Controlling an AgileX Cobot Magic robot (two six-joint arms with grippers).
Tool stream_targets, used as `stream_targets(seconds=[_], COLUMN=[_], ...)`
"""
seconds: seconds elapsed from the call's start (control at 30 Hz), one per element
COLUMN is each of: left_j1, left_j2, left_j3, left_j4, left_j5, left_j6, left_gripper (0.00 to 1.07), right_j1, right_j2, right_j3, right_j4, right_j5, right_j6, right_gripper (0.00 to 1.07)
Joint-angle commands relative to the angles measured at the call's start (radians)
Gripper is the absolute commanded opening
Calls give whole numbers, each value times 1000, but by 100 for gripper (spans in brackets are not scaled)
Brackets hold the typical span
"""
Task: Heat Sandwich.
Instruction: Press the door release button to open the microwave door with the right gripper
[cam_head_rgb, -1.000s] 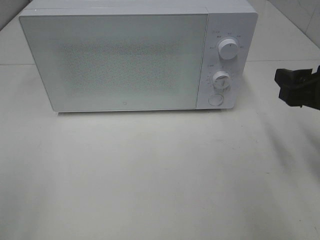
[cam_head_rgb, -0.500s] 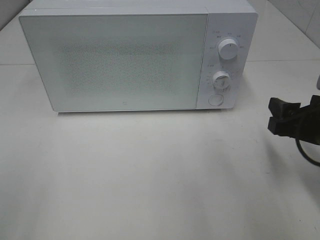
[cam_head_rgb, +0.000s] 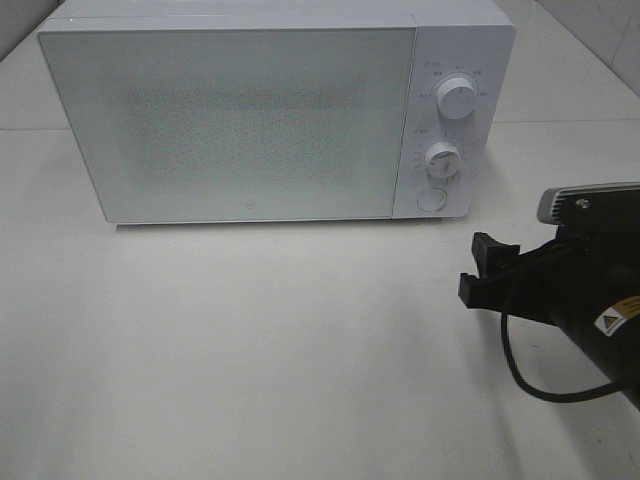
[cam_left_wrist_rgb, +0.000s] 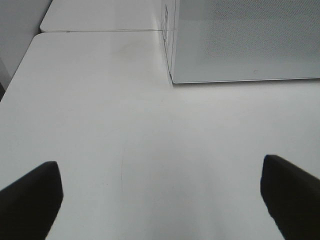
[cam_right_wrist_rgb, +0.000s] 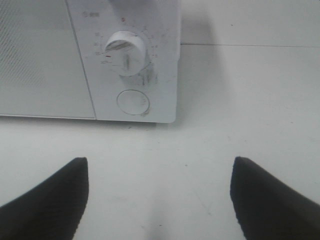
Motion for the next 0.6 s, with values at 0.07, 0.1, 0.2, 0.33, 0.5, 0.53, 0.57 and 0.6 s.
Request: stream_targets(seconds=[0.07, 0.1, 0.2, 0.33, 0.5, 0.53, 0.57, 0.6], left_j1=[0, 0, 0, 0, 0, 0, 0, 0], left_j2=[-28, -28, -28, -28, -28, -28, -28, -28], left_j3=[3, 3, 3, 3, 3, 3, 3, 3], left_j4=[-3, -3, -3, -3, -3, -3, -3, -3], left_j5=[0, 0, 0, 0, 0, 0, 0, 0], left_j6=[-2, -2, -2, -2, -2, -2, -2, -2], left_gripper=[101, 101, 101, 101, 101, 101, 101, 101], right_j1=[80, 80, 102, 102, 102, 102, 102, 102], right_j2=[38, 38, 59, 62, 62, 63, 63, 63], right_j3=[-53, -53, -74, -75, -75, -75, -75, -75], right_j4=[61, 61, 86, 92, 93, 93, 93, 93], right_j5=[-40, -40, -36, -35, -24, -24, -23, -23], right_j6=[-45, -45, -50, -50, -50, -49, -36, -36], right_gripper=[76, 76, 76, 76, 76, 76, 76, 76])
